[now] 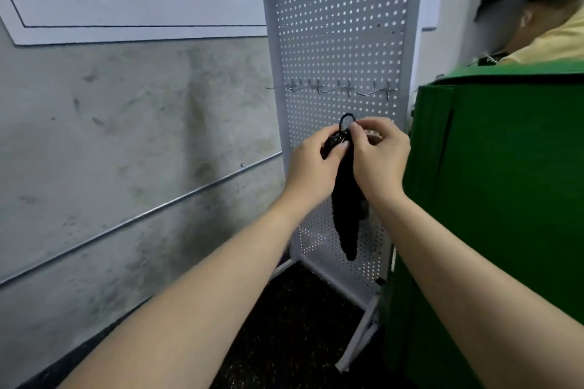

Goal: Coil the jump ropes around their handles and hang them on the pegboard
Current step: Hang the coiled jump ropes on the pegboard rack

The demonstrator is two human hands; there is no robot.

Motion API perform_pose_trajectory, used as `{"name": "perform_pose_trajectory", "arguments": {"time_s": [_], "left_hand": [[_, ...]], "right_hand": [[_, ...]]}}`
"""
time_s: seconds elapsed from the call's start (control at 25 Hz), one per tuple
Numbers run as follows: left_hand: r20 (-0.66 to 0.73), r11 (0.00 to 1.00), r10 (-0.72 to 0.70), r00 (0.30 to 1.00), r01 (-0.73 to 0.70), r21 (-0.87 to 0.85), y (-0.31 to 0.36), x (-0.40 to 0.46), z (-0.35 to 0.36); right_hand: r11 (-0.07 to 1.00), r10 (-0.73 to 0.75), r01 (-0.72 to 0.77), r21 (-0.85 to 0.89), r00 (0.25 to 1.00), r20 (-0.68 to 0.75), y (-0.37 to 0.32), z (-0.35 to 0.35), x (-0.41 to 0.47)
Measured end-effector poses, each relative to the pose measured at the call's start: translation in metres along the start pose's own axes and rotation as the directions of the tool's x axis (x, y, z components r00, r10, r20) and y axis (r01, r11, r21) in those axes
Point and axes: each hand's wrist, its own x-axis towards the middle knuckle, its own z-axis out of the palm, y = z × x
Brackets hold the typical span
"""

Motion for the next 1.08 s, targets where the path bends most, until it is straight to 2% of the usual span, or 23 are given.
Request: {"name": "perform_pose_trajectory", "arguments": {"time_s": [0.28,0.48,0.72,1.08], "left_hand": [[0.047,0.998,-0.013,0.999,0.011,0.057,-0.005,0.063,0.018],[0.033,0.997,0.009,0.999,-0.011,0.078,-0.020,0.083,0.028],[0.052,0.997,0.064,0.997,-0.066,0.034,-0.029,0.086,0.027],[0.139,0.999,0.006,0.990,-0.011,0.040,-0.023,0.100,0.050]], "right_hand": [[0.994,0.106,-0.106,-0.037,0.994,-0.009,0.020,0.024,0.062],[0.995,0.014,-0.017,-0.102,0.999,-0.029,0.026,0.031,0.073],[0.996,-0.032,0.031,-0.083,0.999,-0.009,0.028,0.027,0.073],[0.981,0.103,-0.111,-0.158,0.993,-0.058,0.033,0.019,0.089]]}}
